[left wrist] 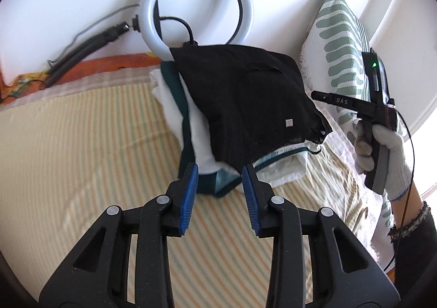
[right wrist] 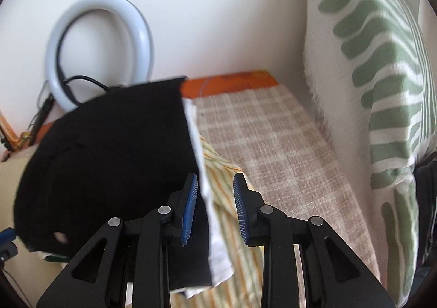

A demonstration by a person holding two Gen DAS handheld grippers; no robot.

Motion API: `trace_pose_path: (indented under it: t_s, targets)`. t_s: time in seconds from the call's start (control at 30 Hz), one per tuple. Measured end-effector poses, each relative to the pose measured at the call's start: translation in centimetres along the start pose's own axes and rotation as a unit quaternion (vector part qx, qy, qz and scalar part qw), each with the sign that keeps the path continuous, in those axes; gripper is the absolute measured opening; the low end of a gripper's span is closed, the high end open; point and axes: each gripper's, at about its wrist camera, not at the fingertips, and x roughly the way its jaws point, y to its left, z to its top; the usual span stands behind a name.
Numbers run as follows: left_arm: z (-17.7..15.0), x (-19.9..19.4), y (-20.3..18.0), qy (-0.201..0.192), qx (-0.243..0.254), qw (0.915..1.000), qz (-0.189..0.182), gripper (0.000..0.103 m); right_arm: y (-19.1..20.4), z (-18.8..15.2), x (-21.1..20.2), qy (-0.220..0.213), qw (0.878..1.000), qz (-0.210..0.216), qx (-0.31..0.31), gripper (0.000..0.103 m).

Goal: Fold small clothes
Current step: 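Open both tools and pull them back from the stacked pile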

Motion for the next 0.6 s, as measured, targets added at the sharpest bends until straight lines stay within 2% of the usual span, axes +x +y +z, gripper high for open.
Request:
trace_pose_path:
  t_s: [0.23,0.33,0.43,0.5,0.53,0.6]
  targets:
    - [-1.4,-6.3,-1.4,-0.03,0.02,0.9992,0.017,0.034,4.0,-0.5,-6.8,-0.036,0.999,0.006,-0.021,0.025]
    - [-2.4,-9.5,-2.0,-0.05,0.024,0.9983,0.02,0.054,5.8,-1.1,-10.1,-0.051,0.998,0.005,-0.026,0.025]
    - [-3.8,-13.0,-2.5,-0.069,0.034,0.9968,0.02,0.056,7.6,-2.0,-13.2,-0.066,0.997,0.008,-0.033,0.025]
    - [-5.1,-15.5,-3.0,-0.081,0.042,0.9955,0.027,0.06,8.7,-2.9,-15.3,-0.076,0.997,0.013,-0.033,0.031]
    - [-5.5,-16.3,-3.1,-0.084,0.043,0.9951,0.027,0.067,9.3,-3.3,-16.5,-0.081,0.996,0.011,-0.033,0.037]
    - [-7.1,-18.8,-3.2,-0.096,0.047,0.9938,0.03,0.071,10.8,-4.4,-19.1,-0.095,0.995,0.01,-0.04,0.04]
